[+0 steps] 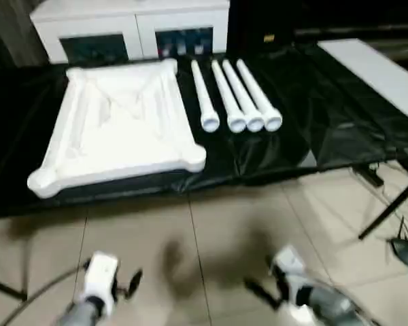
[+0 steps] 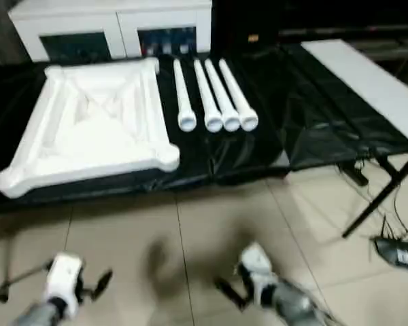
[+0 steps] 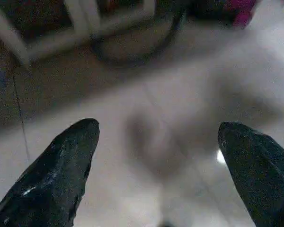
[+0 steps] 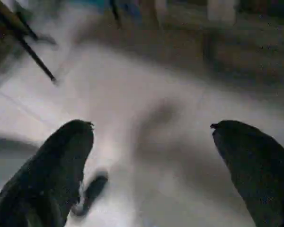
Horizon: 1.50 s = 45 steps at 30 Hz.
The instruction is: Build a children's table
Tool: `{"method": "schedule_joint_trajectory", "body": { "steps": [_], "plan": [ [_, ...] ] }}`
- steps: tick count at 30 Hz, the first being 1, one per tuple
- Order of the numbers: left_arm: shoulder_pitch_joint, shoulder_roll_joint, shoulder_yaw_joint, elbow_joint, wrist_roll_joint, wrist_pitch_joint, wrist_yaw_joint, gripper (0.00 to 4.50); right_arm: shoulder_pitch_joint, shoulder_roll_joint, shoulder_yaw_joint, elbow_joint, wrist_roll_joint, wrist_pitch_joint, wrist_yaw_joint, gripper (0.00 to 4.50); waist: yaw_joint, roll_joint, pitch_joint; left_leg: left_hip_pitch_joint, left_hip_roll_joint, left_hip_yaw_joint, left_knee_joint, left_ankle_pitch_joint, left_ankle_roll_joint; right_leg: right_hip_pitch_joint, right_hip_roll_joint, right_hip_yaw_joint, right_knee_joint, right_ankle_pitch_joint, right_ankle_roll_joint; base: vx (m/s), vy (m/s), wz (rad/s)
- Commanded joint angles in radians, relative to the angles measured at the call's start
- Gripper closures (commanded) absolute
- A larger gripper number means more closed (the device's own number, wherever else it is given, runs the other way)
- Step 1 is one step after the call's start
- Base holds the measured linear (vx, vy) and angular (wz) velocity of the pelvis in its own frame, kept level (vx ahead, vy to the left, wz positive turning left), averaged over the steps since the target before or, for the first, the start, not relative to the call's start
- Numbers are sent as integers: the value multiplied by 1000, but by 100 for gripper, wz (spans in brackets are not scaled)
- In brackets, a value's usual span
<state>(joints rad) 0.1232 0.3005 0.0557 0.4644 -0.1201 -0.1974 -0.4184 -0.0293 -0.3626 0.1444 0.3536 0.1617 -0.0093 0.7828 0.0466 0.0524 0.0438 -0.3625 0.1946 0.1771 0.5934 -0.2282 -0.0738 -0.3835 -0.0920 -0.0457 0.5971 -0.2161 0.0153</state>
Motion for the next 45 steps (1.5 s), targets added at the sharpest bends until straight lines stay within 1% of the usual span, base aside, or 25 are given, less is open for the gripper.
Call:
{"method": "schedule_joint_trajectory", "body": {
  "steps": [1,2,3,4,5,6,7,9,10,14,17,18,21,23,26,28,29,31,33,37,40,42,43,44,45],
  "plan": [
    [3,14,29,-148,-64,50,-19,0,1,-28,-14,-217,102,89,29,6,9,-7,-40,1,56,-10,-86,-177,129,38,-47,36,-58,-39,-237,0,0,0],
    [4,20,35,-237,-81,79,-11,0,-1,-44,-35,-313,156,131,24,6,12,-13,-39,4,52,-7,-86,-181,125,34,-46,36,-62,-67,-237,0,0,0],
    [4,20,35,-237,-81,79,-11,0,-1,-44,-35,-313,156,131,24,6,15,-11,-37,1,52,-9,-88,-184,119,35,-48,37,-61,-84,-233,0,0,0],
    [-5,23,38,-334,-106,118,-1,0,-18,-52,-63,-401,213,175,6,6,16,-11,-38,8,47,-6,-87,-191,94,30,-43,37,-65,-120,-222,0,0,0],
    [-22,23,36,-394,-112,142,11,0,-42,-47,-90,-442,244,198,-18,6,18,-17,-41,8,48,-7,-87,-181,89,32,-43,38,-63,-108,-219,0,0,0],
    [-51,20,34,-472,-113,182,35,0,-81,-31,-129,-482,262,230,-58,6,20,-15,-43,10,48,-8,-86,-168,82,32,-42,39,-59,-86,-220,0,0,0],
    [-100,7,38,-543,-97,220,85,0,-141,1,-173,-488,224,234,-132,6,18,-18,-48,12,43,-7,-83,-125,64,30,-38,36,-51,-35,-229,0,0,0],
    [-133,-2,40,-571,-77,238,116,0,-173,21,-195,-490,213,258,-184,6,16,-18,-45,13,39,-6,-82,-107,51,28,-33,35,-51,-24,-231,0,0,0],
    [-228,-41,64,-636,-93,340,215,0,-244,67,-230,-488,133,265,-372,6,14,-20,-45,11,34,-5,-79,-78,26,31,-32,35,-46,-8,-218,0,0,0],
    [-282,-63,69,-638,-74,355,263,0,-272,92,-244,-453,79,275,-483,6,14,-26,-55,10,17,-3,-65,-13,7,38,-27,36,-41,62,-197,0,0,0],
    [-301,-74,58,-632,-48,391,295,0,-254,120,-217,-403,29,339,-580,6,7,-28,-60,6,10,-4,-58,31,8,43,-22,35,-36,119,-193,0,0,0],
    [-298,-77,55,-621,-47,395,295,0,-246,127,-213,-390,18,334,-591,6,9,-34,-63,3,10,-4,-56,32,16,44,-22,36,-35,131,-194,0,0,0],
    [-275,-71,53,-595,-51,424,287,0,-217,175,-231,-382,18,346,-644,6,10,-31,-67,-1,9,-3,-53,56,36,41,-21,36,-28,169,-198,0,0,0],
    [-283,-46,81,-562,44,498,398,0,-198,194,-228,-394,8,362,-674,6,10,-28,-63,-1,12,-3,-55,26,44,35,-20,34,-32,142,-194,0,0,0],
    [-342,-64,157,-507,125,470,579,0,-206,190,-227,-392,-10,344,-691,6,7,-26,-57,2,15,-6,-63,-63,16,36,-19,33,-44,33,-168,0,0,0],
    [-365,-83,189,-512,95,443,595,0,-224,189,-231,-383,-29,314,-714,6,8,-23,-58,5,16,-7,-63,-75,4,34,-21,33,-46,11,-167,0,0,0],
    [-363,-87,185,-531,76,443,572,0,-238,181,-227,-370,-59,280,-734,6,11,-14,-58,4,16,-9,-65,-82,-6,33,-23,33,-45,-2,-168,0,0,0],
    [-356,-88,176,-538,75,444,560,0,-240,182,-227,-367,-62,272,-734,6,10,-22,-58,3,15,-8,-65,-92,-12,31,-20,33,-45,-10,-163,0,0,0],
    [-304,-96,137,-579,38,494,484,0,-239,184,-227,-361,-66,274,-735,6,12,-16,-58,1,15,-7,-65,-97,-10,27,-22,34,-45,-10,-161,0,0,0],
    [-170,-115,82,-675,-26,527,387,0,-210,187,-226,-393,-20,322,-694,6,15,-17,-61,-5,16,-7,-62,-83,9,29,-22,34,-43,39,-173,0,0,0],
    [-97,-139,39,-691,-40,476,354,0,-187,170,-196,-404,-23,313,-645,6,13,-24,-59,-5,16,-5,-63,-97,18,29,-20,34,-47,22,-174,0,0,0],
    [-78,-131,0,-676,-3,449,350,0,-178,165,-181,-397,-23,295,-616,6,13,-44,-54,-7,20,-4,-68,-138,27,28,-22,35,-56,-72,-156,0,0,0],
    [-74,-130,-11,-675,2,448,344,0,-175,166,-178,-393,-20,288,-609,6,15,-35,-53,-5,21,-6,-69,-146,23,26,-25,37,-57,-104,-145,0,0,0],
    [-71,-135,-26,-680,7,447,338,0,-171,168,-174,-384,-18,277,-601,6,14,-42,-53,-4,22,-4,-70,-149,23,23,-24,37,-60,-113,-139,0,0,0],
    [-70,-139,-32,-684,7,447,336,0,-169,169,-173,-379,-19,272,-599,6,14,-38,-52,-4,23,-7,-72,-148,17,23,-25,37,-58,-119,-133,0,0,0]
  ]
}}
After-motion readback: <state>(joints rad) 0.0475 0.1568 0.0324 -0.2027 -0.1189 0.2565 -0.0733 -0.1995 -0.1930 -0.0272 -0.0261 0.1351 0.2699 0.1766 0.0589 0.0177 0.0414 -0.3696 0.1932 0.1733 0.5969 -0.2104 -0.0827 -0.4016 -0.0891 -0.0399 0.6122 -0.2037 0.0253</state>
